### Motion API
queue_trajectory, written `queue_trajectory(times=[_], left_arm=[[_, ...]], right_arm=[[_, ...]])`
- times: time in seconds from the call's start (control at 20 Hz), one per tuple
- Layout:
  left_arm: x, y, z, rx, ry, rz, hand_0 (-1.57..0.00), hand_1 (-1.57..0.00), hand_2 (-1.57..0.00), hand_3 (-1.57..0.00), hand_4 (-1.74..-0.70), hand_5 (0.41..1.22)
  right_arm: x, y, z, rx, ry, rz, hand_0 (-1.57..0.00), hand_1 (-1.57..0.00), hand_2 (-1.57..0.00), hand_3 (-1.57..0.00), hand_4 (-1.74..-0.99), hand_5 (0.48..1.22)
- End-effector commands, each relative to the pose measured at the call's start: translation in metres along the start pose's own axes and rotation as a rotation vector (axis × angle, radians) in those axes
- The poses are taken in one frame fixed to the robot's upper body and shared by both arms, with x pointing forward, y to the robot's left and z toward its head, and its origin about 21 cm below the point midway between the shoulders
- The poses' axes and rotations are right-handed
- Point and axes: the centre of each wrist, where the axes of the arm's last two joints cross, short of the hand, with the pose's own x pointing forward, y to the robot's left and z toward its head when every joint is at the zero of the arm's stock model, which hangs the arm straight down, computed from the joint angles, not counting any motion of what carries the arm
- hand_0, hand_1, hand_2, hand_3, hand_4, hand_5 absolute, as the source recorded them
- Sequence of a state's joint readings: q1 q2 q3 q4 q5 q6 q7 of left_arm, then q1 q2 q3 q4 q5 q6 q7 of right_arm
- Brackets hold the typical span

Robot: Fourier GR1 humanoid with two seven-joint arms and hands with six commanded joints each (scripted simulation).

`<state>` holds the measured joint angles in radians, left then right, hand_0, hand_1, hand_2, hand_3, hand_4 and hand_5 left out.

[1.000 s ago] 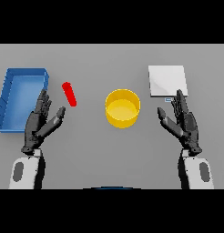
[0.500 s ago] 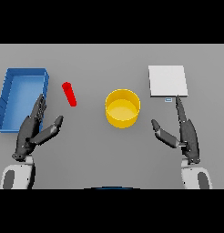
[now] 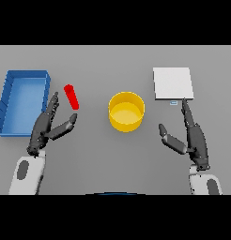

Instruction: Pick up the red beaker and tilt it to pour out 1 green nut into yellow bowl. Pick up the yellow bowl and place it on the metallic measuring scale.

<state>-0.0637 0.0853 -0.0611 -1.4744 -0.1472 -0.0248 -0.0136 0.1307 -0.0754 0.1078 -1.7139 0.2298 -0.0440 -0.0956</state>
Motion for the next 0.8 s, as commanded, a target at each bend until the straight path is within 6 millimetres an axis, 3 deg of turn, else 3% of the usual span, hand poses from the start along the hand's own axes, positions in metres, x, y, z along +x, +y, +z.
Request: queue_trajectory(times=[0.0,0.25,0.55,0.75], left_arm=[[-0.002,-0.001,-0.005,0.003,-0.003,-0.013,0.00,0.00,0.00,0.00,-1.23,0.629],[-0.006,-0.004,-0.040,0.002,0.004,-0.020,0.00,0.00,0.00,0.00,-1.26,0.668],[-0.004,-0.003,-0.066,-0.010,0.008,-0.028,0.00,0.00,0.00,0.00,-1.29,0.688],[-0.008,-0.014,-0.077,-0.026,0.022,-0.035,0.00,0.00,0.00,0.00,-1.29,0.686]], right_arm=[[0.001,0.000,-0.001,0.001,-0.006,0.002,0.00,0.00,0.00,0.00,-1.260,0.633],[-0.002,-0.001,0.002,0.001,-0.010,-0.001,0.00,0.00,0.00,0.00,-1.278,0.634],[-0.002,-0.004,0.001,-0.001,-0.011,0.001,0.00,0.00,0.00,0.00,-1.267,0.640],[-0.004,-0.001,-0.002,-0.001,0.008,0.003,0.00,0.00,0.00,0.00,-1.267,0.644]])
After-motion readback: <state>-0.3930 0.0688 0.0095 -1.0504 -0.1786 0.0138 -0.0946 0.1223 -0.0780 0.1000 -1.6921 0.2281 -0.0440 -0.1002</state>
